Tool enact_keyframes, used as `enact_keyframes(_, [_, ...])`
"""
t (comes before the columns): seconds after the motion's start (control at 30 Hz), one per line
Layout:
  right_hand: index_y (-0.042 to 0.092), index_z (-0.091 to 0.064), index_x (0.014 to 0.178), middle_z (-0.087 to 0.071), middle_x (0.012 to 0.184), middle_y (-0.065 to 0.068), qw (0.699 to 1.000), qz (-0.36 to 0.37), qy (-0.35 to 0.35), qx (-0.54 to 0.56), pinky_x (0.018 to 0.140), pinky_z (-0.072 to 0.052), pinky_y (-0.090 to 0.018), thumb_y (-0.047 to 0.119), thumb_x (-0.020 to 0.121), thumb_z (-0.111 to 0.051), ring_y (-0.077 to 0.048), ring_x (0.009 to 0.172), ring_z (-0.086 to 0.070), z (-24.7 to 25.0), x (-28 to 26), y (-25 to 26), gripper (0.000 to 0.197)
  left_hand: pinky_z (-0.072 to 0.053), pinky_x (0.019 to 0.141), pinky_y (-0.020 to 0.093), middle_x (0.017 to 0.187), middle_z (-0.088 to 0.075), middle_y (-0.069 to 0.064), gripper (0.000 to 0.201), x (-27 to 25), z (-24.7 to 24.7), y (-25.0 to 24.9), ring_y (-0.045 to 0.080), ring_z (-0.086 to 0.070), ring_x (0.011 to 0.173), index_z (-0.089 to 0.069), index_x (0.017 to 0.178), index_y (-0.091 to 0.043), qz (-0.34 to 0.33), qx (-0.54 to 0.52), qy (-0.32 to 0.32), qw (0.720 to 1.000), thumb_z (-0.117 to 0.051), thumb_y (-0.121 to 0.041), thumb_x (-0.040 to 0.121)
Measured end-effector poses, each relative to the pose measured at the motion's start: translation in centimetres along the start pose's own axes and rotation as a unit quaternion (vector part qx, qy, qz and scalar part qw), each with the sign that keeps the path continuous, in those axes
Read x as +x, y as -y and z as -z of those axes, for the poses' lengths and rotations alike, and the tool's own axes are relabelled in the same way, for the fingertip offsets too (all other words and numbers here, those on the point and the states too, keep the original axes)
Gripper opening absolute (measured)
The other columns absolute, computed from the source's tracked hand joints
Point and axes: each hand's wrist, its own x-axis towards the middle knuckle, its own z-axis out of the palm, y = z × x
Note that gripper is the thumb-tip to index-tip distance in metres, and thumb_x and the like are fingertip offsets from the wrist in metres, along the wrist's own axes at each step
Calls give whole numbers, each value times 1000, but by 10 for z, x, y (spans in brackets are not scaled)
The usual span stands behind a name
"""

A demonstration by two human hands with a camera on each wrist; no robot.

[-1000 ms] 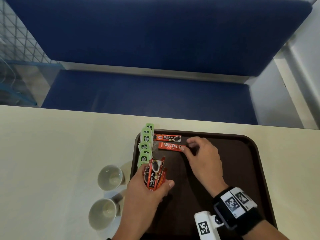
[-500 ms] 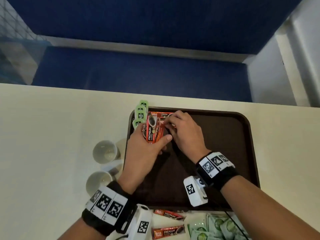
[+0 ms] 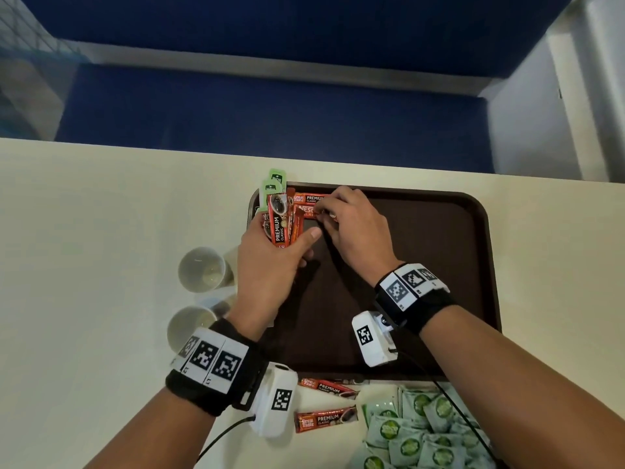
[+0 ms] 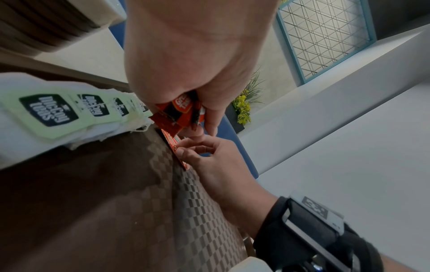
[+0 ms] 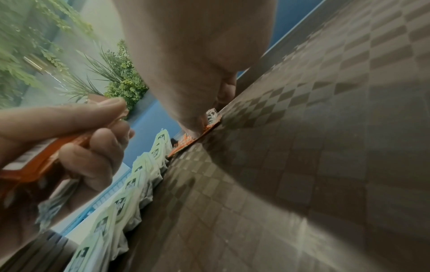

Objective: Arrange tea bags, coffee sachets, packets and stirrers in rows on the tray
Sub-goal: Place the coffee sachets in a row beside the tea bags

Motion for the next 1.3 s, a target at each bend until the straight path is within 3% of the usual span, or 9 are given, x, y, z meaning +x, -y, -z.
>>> enact_keyframes(0.77, [26, -72, 126, -61, 121, 4, 1000, 13, 2, -11, 71, -59, -41, 29, 105, -64, -19, 121, -54, -4, 3, 3, 23, -59, 63, 16, 91, -80, 1, 42, -4, 5, 7, 11, -78, 73, -66, 124, -18, 2, -7, 2, 1000, -87, -31, 90])
enact_keyframes(0.93, [27, -72, 120, -60, 115, 9, 998, -7, -33, 56, 78, -59, -39, 33, 105, -65, -11, 111, -59, 5, 0, 7, 17, -64, 66, 25, 90, -80, 3, 39, -4, 6, 5, 16, -79, 73, -67, 121, -20, 2, -12, 19, 1000, -87, -32, 90])
enact_keyframes(1.03, [25, -76, 112, -71, 109, 13, 966, -38, -12, 257, 88, -59, -37, 33, 103, -70, -6, 103, -68, 20, -3, 13, 14, -67, 69, 37, 90, -81, 5, 37, -2, 6, 3, 22, -80, 73, -68, 120, -19, 1, -16, 44, 999, -88, -29, 91])
enact_keyframes(1.07, [24, -77, 114, -75, 110, 10, 943, -55, 30, 326, 87, -59, -34, 36, 103, -70, -6, 102, -70, 27, -4, 16, 17, -68, 69, 39, 90, -81, 5, 36, -2, 6, 2, 24, -80, 73, -68, 120, -18, 0, -15, 54, 998, -87, -28, 91])
enact_keyframes(1.13, [21, -75, 121, -78, 112, 4, 891, -92, 121, 428, 73, -57, -21, 36, 102, -72, -4, 95, -74, 41, -11, 22, 25, -68, 69, 40, 89, -82, 5, 32, -1, 5, -1, 26, -80, 73, -69, 119, -18, -3, -11, 70, 997, -85, -26, 93])
enact_keyframes(1.2, [16, -73, 128, -78, 114, -4, 866, -106, 160, 461, 61, -54, -17, 28, 98, -78, -7, 85, -75, 45, -18, 23, 33, -69, 70, 41, 88, -82, 5, 26, -1, 5, -3, 27, -80, 74, -70, 117, -19, -9, -11, 86, 996, -83, -24, 95])
enact_keyframes(1.3, [14, -73, 125, -78, 109, -8, 867, -116, 143, 463, 63, -56, -24, 21, 94, -82, -17, 81, -75, 43, -20, 18, 33, -67, 70, 32, 91, -82, 3, 28, -2, 4, -5, 23, -80, 77, -70, 118, -21, -5, -16, 109, 994, -84, -26, 94])
